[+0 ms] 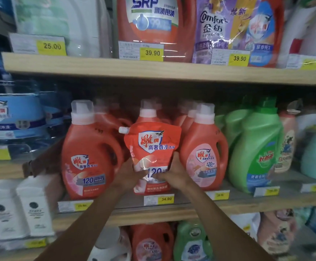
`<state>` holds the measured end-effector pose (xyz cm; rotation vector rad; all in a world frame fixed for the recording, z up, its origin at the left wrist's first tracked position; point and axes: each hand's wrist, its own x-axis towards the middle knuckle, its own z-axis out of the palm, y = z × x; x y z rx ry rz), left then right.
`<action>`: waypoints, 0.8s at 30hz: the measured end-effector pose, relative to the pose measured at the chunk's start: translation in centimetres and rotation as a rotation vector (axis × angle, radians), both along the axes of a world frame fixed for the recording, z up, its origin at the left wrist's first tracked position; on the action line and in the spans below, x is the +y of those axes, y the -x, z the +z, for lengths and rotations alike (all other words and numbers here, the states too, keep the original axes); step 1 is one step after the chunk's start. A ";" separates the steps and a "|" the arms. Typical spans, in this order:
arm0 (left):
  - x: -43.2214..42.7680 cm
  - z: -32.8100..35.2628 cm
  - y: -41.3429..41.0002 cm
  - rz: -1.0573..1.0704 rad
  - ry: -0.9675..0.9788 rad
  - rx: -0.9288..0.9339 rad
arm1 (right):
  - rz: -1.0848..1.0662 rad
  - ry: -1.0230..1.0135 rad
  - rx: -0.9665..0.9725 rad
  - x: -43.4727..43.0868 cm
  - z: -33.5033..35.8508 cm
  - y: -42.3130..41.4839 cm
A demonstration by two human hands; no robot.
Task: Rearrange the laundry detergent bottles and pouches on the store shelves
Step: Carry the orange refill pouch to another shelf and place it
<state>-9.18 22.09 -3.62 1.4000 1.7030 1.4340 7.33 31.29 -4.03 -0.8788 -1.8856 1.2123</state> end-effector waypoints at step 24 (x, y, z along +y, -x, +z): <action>-2.7 4.4 -2.7 0.123 -0.385 -0.097 | -0.091 -0.139 0.363 -4.7 7.4 -4.2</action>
